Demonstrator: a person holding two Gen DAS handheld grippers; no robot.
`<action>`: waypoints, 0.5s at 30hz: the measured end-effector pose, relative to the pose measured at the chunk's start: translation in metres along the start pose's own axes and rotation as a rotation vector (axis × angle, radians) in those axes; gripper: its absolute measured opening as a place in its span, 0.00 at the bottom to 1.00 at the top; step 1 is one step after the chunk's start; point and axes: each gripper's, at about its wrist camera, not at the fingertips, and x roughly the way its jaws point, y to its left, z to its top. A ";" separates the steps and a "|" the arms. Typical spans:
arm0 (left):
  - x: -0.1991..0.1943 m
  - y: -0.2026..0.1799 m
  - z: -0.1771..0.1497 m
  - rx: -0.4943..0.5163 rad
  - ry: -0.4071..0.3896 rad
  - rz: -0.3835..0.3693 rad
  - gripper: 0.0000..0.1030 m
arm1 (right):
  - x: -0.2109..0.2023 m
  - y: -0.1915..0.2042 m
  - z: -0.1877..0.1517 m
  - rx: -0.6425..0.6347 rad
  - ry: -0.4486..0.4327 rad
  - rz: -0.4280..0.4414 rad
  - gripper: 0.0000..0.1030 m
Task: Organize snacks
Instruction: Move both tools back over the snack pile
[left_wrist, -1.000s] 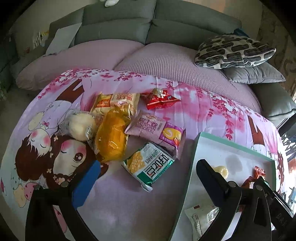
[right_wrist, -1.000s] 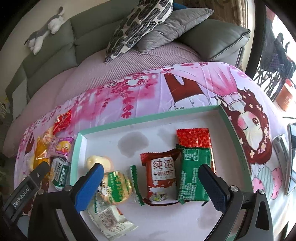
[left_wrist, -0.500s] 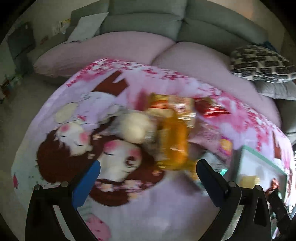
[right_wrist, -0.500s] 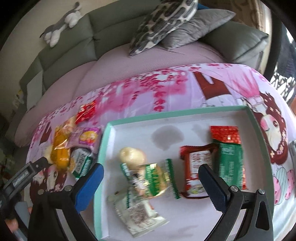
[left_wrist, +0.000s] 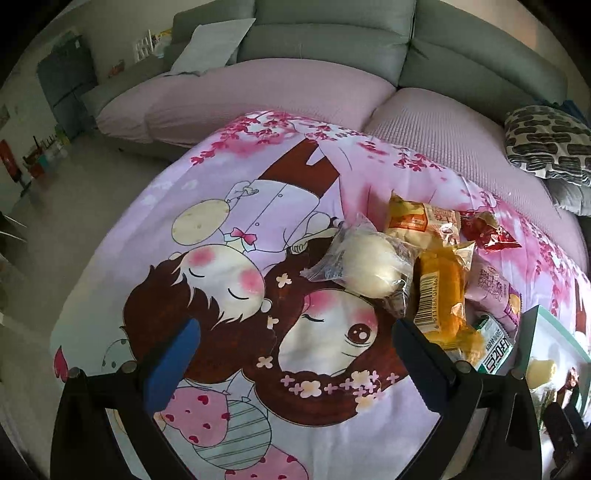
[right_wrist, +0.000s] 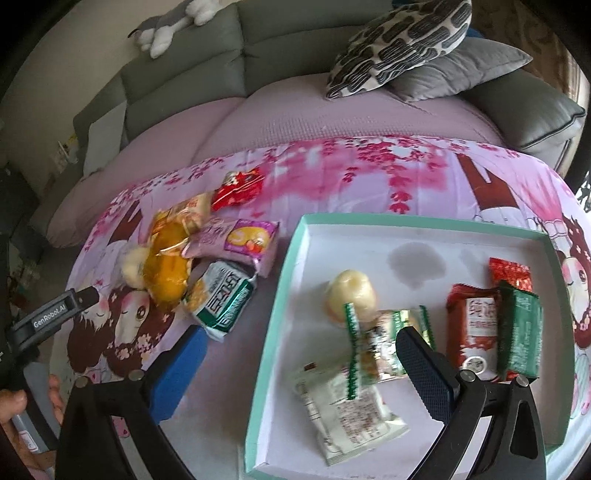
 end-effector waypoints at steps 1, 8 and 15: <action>0.000 0.002 0.000 -0.001 0.001 -0.003 1.00 | 0.001 0.002 -0.001 -0.001 0.004 0.007 1.00; 0.005 0.013 0.002 -0.042 0.027 -0.033 1.00 | 0.007 0.011 -0.002 -0.017 0.008 0.022 1.00; 0.014 0.009 0.005 -0.046 0.056 -0.090 1.00 | 0.011 0.022 -0.001 -0.041 -0.004 0.030 1.00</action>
